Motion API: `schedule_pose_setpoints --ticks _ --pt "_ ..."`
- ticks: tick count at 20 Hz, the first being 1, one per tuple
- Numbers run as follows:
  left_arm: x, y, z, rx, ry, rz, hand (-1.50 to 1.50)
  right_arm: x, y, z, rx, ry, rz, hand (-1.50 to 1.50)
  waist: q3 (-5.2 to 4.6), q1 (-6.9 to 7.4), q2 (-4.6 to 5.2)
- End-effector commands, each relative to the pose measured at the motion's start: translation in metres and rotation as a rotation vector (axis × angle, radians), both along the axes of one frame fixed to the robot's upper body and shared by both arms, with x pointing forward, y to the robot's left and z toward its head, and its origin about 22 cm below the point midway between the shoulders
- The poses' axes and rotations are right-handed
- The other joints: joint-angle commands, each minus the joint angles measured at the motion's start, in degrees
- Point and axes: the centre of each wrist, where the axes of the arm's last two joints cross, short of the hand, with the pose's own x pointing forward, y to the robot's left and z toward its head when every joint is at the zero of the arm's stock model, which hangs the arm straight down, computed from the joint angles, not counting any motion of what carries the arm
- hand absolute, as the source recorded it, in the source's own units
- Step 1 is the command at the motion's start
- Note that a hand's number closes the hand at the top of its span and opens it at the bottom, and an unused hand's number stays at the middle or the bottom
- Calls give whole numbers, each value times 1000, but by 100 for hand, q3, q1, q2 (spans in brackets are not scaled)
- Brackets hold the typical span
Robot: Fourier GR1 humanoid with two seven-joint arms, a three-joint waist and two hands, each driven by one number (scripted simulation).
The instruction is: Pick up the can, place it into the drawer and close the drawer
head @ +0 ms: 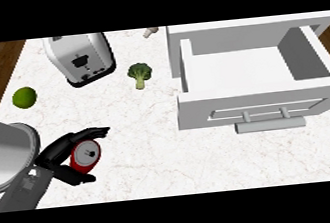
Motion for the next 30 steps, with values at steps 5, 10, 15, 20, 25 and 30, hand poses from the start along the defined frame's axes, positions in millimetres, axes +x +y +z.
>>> schedule_pose_setpoints --ticks 5,10,15,20,25,30 --pt "-3 -24 -8 -218 63 -129 150 -5 4 8 25 -4 -15 -150 0 39 -12" --pt "5 -14 9 -241 74 -175 150 -18 -2 13 -6 -2 0 -150 -1 6 -21" --pt "3 -23 0 -316 5 319 150 -14 -9 6 -7 2 -38 -150 10 121 -30" --pt "10 -33 -1 -322 -58 843 150 -9 -7 6 4 -12 -39 -150 17 204 -44" --pt "38 -78 60 -333 -116 833 150 -23 -5 6 9 -3 -31 -150 17 160 -71" --pt "27 -116 97 -303 -189 777 150 -26 -2 3 3 -23 -50 -150 9 102 -40"
